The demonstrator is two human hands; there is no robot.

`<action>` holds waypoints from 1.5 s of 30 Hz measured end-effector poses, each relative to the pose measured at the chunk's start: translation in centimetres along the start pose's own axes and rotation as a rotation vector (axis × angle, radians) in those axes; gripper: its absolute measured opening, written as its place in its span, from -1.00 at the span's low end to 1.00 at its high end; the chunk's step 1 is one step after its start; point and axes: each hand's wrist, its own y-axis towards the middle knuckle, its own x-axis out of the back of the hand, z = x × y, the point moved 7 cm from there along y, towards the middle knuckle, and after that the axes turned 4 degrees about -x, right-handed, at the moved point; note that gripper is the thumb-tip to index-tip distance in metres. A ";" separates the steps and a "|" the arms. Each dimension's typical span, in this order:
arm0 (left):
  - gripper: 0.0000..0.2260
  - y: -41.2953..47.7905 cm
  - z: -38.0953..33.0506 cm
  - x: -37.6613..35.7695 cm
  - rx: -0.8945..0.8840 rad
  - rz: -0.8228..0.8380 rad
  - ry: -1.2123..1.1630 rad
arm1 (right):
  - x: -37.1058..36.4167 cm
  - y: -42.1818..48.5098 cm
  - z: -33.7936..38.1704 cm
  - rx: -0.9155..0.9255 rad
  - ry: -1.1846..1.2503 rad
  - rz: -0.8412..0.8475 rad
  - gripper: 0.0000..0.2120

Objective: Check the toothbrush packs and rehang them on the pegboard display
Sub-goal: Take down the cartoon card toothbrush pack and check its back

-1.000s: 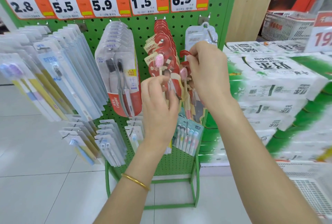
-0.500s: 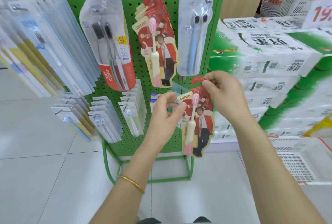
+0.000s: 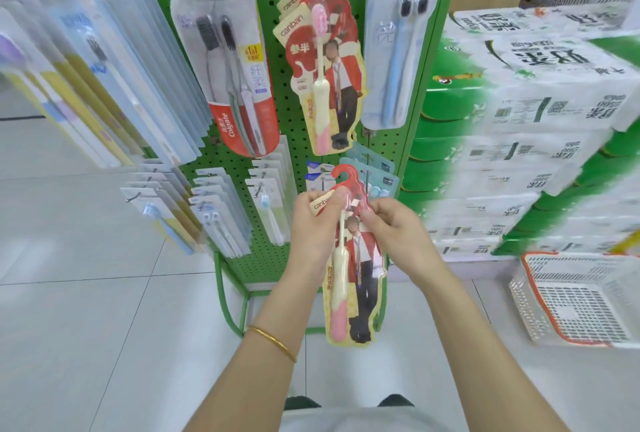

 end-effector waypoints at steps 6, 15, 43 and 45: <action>-0.41 0.1 2.5 -0.2 -0.112 0.161 0.468 | -0.4 0.5 -1.9 -0.122 0.205 -0.107 -0.76; -0.12 -2.0 5.1 -1.4 -0.105 0.529 0.694 | 2.2 1.0 -4.2 -0.264 0.440 -0.310 -0.74; -0.67 -2.4 6.6 1.0 0.260 0.453 0.344 | 1.5 0.8 -4.9 -0.302 0.379 -0.225 -0.88; -0.72 -2.3 6.9 1.1 0.299 0.427 0.235 | 1.1 0.9 -4.4 -0.254 0.379 -0.163 -0.95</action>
